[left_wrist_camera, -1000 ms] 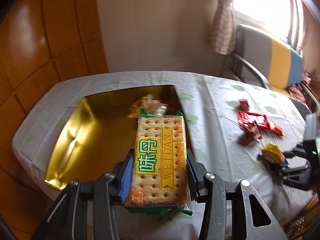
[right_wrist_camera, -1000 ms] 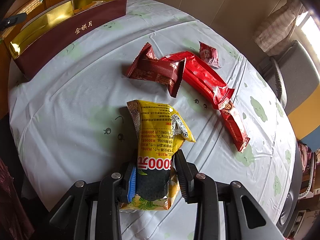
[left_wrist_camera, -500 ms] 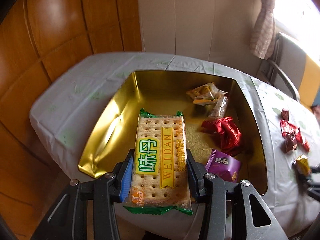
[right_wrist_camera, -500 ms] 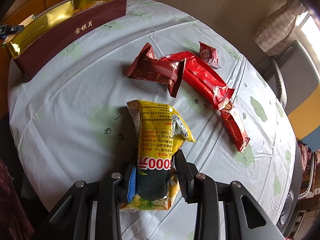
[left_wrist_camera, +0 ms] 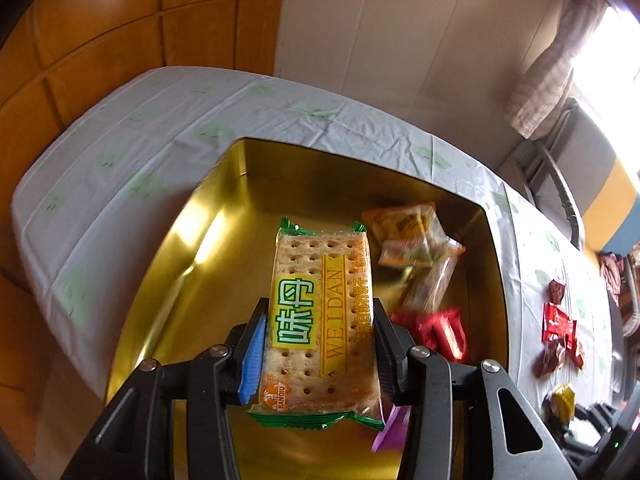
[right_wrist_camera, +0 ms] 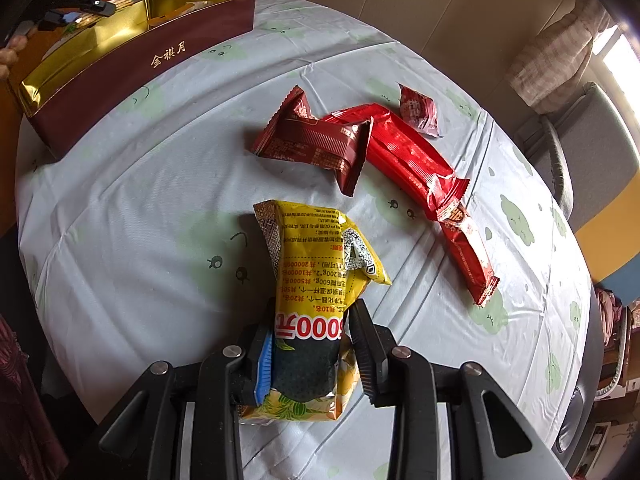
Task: Organize snacks
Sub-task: 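Carry the cracker pack into the tin and release it with the left gripper, then carry the yellow snack bag over the tin and release it with the right gripper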
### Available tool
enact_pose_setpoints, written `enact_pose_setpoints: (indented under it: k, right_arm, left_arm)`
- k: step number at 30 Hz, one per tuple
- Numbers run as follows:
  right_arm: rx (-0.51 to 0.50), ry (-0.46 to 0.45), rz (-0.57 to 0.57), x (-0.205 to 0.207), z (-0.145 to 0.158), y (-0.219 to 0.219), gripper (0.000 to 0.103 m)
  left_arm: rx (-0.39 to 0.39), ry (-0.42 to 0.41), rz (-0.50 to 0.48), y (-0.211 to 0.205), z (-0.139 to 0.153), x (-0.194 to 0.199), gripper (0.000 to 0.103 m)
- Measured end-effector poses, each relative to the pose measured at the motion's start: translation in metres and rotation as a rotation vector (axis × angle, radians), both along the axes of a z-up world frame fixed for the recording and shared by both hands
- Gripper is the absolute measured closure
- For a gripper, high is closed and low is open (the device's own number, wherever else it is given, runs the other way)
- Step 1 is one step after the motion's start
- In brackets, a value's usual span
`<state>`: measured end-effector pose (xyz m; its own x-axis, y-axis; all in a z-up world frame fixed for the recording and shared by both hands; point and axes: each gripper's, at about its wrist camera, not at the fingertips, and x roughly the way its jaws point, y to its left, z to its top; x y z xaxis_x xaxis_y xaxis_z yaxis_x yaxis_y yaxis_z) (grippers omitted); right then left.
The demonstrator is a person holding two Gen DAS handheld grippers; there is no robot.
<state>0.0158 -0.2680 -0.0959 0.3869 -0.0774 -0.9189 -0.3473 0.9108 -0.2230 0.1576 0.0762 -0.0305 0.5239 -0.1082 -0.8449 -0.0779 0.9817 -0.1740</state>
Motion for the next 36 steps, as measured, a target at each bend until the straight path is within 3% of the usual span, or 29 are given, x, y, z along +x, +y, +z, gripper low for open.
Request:
enact_pose_setpoints:
  k: [8, 14, 23, 36]
  right_arm:
    - [0.006, 0.001, -0.004, 0.001, 0.001, -0.002, 0.068]
    - [0.011, 0.002, -0.004, 0.002, 0.001, -0.006, 0.068]
    - [0.004, -0.003, -0.002, 0.002, 0.0, -0.005, 0.068]
    - [-0.005, -0.008, -0.002, -0.002, 0.001, -0.002, 0.068]
  left_arm:
    - [0.06, 0.049, -0.017, -0.018, -0.024, 0.055, 0.056]
    - [0.092, 0.071, -0.012, -0.029, -0.044, 0.071, 0.053]
    - [0.158, -0.01, -0.006, -0.038, -0.029, 0.038, 0.053]
    - [0.154, -0.133, -0.067, -0.054, 0.005, -0.036, 0.053]
